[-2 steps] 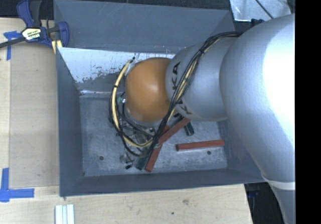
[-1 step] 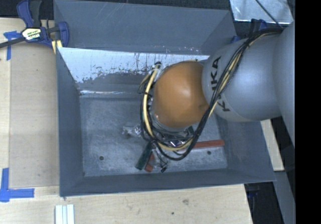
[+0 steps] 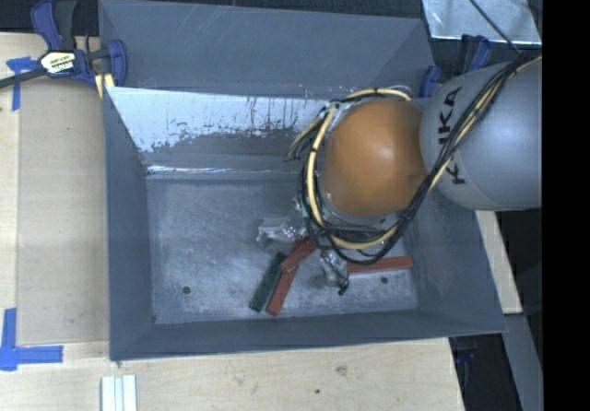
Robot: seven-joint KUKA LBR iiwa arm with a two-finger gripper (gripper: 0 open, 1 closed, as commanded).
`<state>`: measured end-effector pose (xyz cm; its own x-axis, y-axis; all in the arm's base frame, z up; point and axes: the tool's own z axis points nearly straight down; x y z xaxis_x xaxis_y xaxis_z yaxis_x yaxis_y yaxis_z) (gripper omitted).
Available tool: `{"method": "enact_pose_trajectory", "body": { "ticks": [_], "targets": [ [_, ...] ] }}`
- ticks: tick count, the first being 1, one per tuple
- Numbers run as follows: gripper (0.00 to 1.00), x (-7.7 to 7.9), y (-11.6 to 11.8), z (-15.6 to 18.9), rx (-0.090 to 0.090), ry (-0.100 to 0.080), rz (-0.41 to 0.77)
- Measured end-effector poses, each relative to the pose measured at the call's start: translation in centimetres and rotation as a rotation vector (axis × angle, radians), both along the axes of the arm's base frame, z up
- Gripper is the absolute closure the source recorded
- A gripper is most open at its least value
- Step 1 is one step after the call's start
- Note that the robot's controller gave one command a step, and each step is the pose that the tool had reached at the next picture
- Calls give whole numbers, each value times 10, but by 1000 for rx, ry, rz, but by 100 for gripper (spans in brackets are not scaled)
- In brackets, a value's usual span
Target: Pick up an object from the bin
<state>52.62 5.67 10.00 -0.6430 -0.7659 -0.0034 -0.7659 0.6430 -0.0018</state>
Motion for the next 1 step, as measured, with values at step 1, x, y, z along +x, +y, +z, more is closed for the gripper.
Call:
{"method": "enact_pose_trajectory", "body": {
  "ticks": [1],
  "targets": [
    [0,25,16,-30,2,-1,-142]
  ]
}}
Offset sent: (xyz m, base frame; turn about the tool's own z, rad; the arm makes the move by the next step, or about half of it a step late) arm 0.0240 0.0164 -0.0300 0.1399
